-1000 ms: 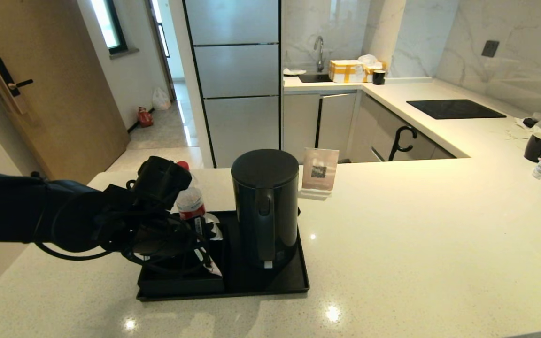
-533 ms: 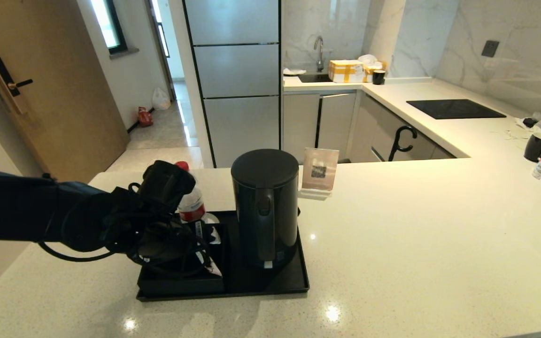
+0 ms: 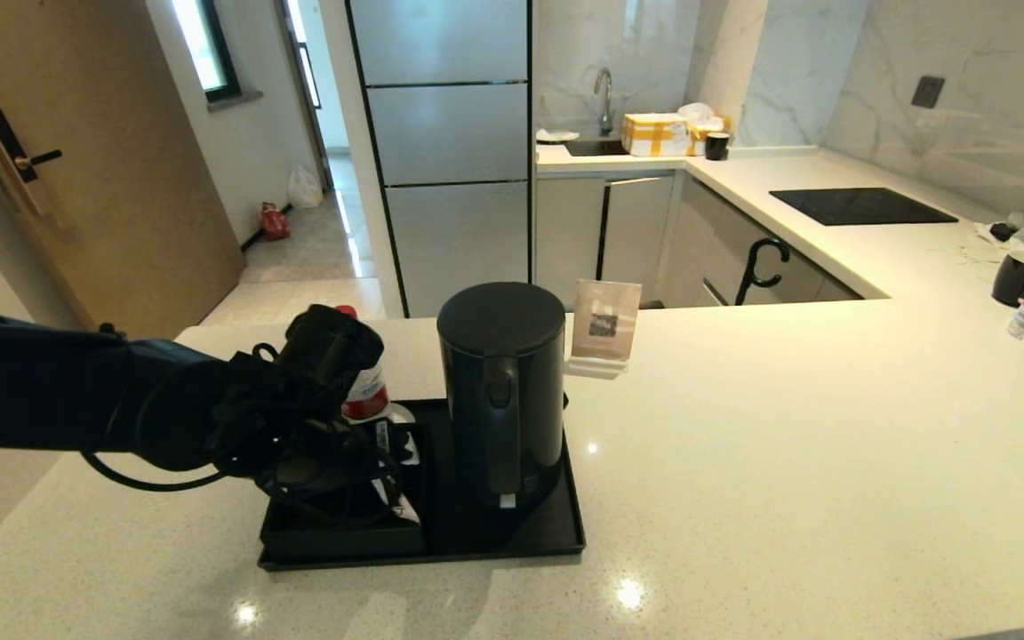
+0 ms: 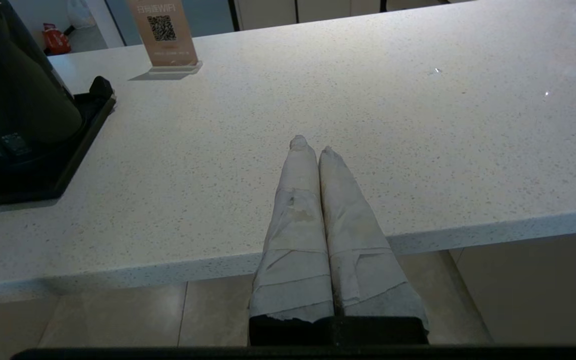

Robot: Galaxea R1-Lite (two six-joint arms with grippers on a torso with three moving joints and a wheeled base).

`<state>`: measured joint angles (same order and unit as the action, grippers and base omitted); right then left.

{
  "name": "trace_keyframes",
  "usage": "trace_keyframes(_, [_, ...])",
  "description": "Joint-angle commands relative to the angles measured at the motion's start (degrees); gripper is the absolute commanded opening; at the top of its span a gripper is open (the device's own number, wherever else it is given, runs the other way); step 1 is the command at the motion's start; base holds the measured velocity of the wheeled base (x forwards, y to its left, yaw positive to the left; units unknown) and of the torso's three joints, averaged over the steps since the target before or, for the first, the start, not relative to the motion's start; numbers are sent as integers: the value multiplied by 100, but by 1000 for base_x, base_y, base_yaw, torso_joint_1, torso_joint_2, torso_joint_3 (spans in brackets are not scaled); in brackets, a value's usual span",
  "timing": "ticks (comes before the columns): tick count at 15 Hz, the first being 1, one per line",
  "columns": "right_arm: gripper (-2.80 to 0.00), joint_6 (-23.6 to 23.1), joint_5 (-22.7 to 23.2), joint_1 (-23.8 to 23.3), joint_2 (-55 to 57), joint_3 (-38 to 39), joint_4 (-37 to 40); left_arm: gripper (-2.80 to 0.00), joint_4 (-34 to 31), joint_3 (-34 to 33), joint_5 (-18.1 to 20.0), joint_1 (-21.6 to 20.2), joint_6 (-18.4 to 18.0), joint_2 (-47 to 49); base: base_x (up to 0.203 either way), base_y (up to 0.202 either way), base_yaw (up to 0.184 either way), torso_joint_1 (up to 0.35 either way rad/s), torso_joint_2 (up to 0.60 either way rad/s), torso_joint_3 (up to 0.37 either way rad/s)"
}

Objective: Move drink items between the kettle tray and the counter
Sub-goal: Pick up the tea bag

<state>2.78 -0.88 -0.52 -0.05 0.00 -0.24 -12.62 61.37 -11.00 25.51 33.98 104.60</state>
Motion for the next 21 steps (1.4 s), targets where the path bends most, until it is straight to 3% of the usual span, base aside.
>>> trace_keyframes(1, [-280, 3, 0, 0, 5, 0, -2, 0, -135, 112, -17, 6, 21, -71, 0, 0, 0, 0, 0, 0])
trace_keyframes(4, [-280, 3, 0, 0, 5, 0, -2, 0, -141, 115, -22, 9, 16, -69, 0, 0, 0, 0, 0, 0])
trace_keyframes(6, [-280, 3, 0, 0, 5, 0, -2, 0, -592, 341, -456, 129, -93, -18, 0, 0, 0, 0, 0, 0])
trace_keyframes(21, [-280, 3, 0, 0, 5, 0, -2, 0, -725, 411, -588, 204, -59, 129, 0, 0, 0, 0, 0, 0])
